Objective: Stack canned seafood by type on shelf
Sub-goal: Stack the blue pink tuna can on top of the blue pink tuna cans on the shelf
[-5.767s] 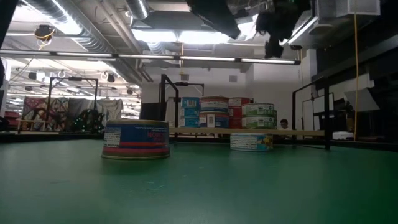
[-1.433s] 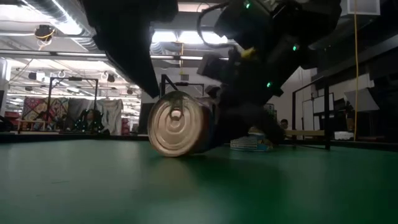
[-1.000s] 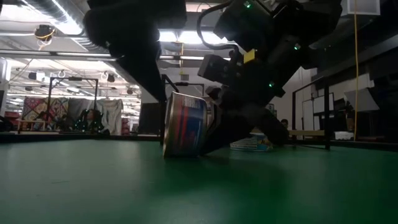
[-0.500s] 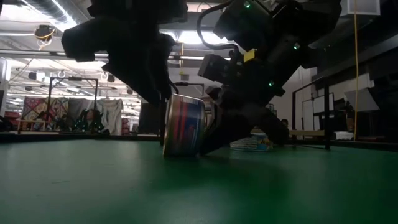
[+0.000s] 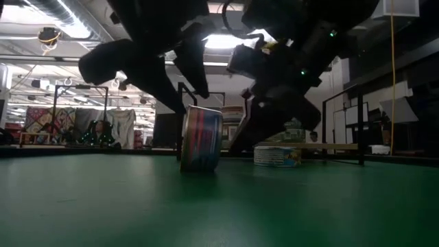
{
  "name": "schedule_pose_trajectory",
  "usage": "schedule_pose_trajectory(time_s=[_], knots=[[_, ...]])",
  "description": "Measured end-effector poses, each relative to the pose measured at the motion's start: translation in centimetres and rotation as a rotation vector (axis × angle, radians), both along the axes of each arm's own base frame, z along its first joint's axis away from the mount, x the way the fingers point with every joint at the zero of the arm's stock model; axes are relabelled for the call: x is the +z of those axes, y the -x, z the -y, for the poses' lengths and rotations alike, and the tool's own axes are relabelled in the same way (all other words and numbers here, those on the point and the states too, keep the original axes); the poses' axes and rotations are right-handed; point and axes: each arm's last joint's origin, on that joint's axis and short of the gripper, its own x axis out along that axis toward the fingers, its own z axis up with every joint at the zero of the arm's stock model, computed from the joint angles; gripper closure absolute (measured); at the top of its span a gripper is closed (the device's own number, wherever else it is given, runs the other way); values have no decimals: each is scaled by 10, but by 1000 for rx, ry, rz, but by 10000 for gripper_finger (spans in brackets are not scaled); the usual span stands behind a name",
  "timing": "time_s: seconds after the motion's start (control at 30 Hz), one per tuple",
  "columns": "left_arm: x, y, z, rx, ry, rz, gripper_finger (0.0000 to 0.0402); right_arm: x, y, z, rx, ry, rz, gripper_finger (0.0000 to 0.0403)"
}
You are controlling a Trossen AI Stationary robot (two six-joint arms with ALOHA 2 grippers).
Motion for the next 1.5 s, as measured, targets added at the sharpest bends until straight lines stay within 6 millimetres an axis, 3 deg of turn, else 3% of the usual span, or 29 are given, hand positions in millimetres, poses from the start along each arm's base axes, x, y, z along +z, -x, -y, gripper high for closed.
schedule_pose_trajectory(time_s=[0.23,0.6,1.0,1.5], knots=[[0,-3,-6,-131,-59,-53,160,9,13,-1,-49,-33,-81,398],[1,-11,-18,-207,-29,-57,160,17,5,0,-188,-14,69,398],[1,-15,-36,-47,65,-8,160,21,1,2,-126,28,104,398],[-1,-20,-62,-44,315,-42,160,25,-4,0,-58,40,158,398]])
